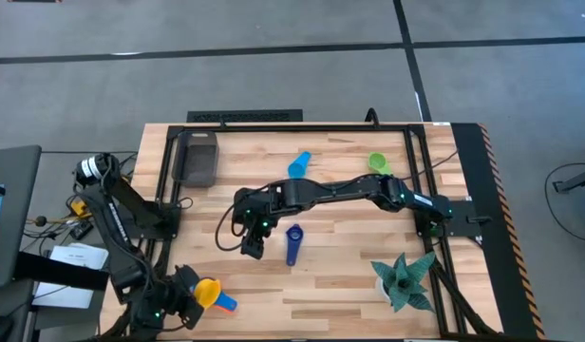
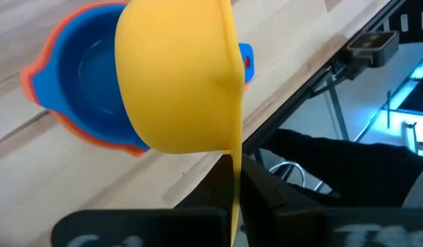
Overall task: Nest measuring cups in basket
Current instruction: Stack the yellow measuring cup on top of the blue measuring cup
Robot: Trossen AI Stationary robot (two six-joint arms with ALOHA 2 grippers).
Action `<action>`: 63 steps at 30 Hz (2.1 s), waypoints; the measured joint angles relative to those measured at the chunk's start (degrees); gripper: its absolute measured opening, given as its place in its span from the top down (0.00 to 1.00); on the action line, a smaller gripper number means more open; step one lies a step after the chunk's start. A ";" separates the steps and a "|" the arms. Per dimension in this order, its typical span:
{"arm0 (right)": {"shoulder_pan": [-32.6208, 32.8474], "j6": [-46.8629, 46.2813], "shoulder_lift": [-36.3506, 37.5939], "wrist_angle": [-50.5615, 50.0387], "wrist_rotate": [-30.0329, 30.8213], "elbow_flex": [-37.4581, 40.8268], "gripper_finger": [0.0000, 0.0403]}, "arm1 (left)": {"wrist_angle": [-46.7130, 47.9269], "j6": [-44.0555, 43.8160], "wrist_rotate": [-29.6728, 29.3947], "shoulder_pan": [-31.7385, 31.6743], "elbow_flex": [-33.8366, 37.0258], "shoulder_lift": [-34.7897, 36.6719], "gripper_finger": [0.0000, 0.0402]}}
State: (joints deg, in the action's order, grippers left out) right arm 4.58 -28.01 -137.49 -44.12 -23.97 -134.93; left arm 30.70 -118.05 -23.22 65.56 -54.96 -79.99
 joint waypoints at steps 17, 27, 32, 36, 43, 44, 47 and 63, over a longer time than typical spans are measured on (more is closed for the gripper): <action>-0.61 -0.02 -0.02 -0.09 -0.02 0.00 0.41 | 2.35 -1.97 4.29 -1.42 0.00 0.00 0.74; -0.65 1.51 -0.02 -1.47 -0.01 0.02 0.41 | -0.89 -3.05 12.86 -3.70 0.00 0.03 0.66; -1.20 8.16 1.43 -8.21 1.82 0.02 0.40 | -6.75 -3.72 16.83 -2.92 -0.08 -1.67 0.70; -1.36 12.89 3.72 -13.55 7.55 0.09 0.40 | -10.25 -3.57 18.37 -3.21 -0.09 -6.71 0.74; -1.62 13.84 7.13 -12.21 11.94 0.04 0.40 | -13.84 -4.08 20.99 -5.13 -0.04 -13.64 0.82; -1.70 13.96 7.33 -12.56 11.94 0.06 0.40 | -14.49 -4.05 20.31 -5.45 -0.05 -13.88 0.83; -2.16 14.15 7.53 -11.82 12.10 -0.02 0.40 | -14.18 -4.12 18.02 -6.44 -0.04 -13.85 0.86; -2.92 16.96 8.02 -12.77 14.59 2.24 0.41 | -8.76 -1.20 11.13 -11.20 -3.78 -13.33 1.00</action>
State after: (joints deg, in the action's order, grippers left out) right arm 1.66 -11.06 -129.47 -56.89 -9.38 -132.69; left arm 21.94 -119.25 -12.10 54.36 -58.74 -93.32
